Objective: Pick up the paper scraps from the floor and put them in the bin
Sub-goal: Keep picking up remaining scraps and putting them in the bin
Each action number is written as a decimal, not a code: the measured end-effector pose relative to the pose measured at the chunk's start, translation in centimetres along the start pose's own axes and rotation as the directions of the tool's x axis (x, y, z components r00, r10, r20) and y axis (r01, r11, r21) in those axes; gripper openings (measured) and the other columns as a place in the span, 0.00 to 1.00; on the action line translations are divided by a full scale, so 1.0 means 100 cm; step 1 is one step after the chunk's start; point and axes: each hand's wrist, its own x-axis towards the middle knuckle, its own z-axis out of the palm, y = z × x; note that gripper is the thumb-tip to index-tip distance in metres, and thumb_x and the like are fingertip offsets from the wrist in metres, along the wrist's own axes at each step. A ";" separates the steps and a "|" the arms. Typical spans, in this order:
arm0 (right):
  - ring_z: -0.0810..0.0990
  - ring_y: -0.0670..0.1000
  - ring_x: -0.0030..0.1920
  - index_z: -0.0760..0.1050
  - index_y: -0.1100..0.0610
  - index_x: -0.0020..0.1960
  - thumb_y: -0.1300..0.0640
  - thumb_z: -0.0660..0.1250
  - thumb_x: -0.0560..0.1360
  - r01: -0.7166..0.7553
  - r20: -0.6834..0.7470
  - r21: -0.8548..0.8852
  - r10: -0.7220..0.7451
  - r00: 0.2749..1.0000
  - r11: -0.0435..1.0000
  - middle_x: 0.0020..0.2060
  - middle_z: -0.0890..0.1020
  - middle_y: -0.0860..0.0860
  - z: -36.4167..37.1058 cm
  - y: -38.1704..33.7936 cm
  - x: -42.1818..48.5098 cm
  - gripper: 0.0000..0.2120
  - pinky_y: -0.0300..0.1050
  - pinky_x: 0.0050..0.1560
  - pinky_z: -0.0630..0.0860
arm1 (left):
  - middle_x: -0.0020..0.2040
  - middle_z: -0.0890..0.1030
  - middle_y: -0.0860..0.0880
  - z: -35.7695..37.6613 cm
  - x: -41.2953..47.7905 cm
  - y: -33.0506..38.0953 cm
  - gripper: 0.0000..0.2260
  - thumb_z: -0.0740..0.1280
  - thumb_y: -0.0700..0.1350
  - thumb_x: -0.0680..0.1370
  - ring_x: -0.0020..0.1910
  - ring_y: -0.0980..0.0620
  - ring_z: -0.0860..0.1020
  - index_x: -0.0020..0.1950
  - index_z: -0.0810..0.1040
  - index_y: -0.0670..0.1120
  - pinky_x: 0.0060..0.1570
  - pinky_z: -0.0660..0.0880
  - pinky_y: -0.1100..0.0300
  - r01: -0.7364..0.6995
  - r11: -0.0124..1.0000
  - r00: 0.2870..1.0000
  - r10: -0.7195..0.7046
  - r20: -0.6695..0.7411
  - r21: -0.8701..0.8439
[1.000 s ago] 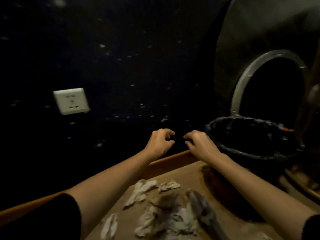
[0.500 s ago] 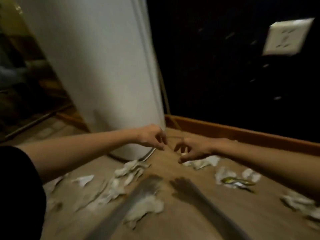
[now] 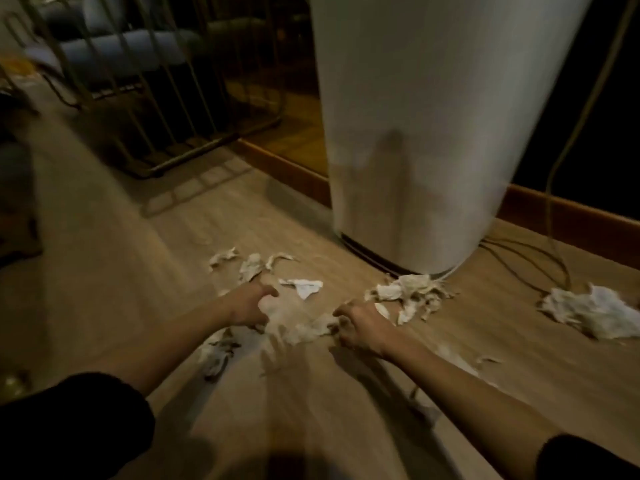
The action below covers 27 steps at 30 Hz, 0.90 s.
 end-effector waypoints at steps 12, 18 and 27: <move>0.73 0.58 0.57 0.75 0.52 0.60 0.62 0.61 0.75 -0.003 -0.150 -0.184 -0.025 0.988 0.983 0.55 0.78 0.54 0.048 -0.054 0.155 0.15 0.52 0.54 0.75 | 0.77 0.49 0.41 0.034 0.070 -0.131 0.39 0.71 0.46 0.71 0.75 0.37 0.50 0.75 0.50 0.54 0.72 0.58 0.43 0.114 0.962 0.952 -0.177 -0.250 -0.248; 0.72 0.55 0.58 0.76 0.60 0.56 0.59 0.61 0.77 -0.043 -0.252 -0.230 -0.017 0.968 0.972 0.55 0.78 0.57 0.095 -0.053 0.133 0.10 0.46 0.52 0.74 | 0.78 0.47 0.45 0.031 0.129 -0.102 0.36 0.60 0.32 0.74 0.74 0.34 0.53 0.72 0.52 0.63 0.66 0.67 0.40 -0.050 0.995 0.965 0.024 -0.263 -0.092; 0.79 0.50 0.44 0.82 0.60 0.48 0.68 0.62 0.73 -0.092 -0.293 0.203 0.150 0.944 0.975 0.45 0.84 0.56 0.059 -0.078 0.160 0.12 0.39 0.45 0.70 | 0.58 0.81 0.39 0.024 0.124 -0.139 0.12 0.64 0.34 0.73 0.58 0.43 0.78 0.55 0.81 0.40 0.58 0.73 0.55 0.080 0.938 0.862 -0.235 -0.449 -0.337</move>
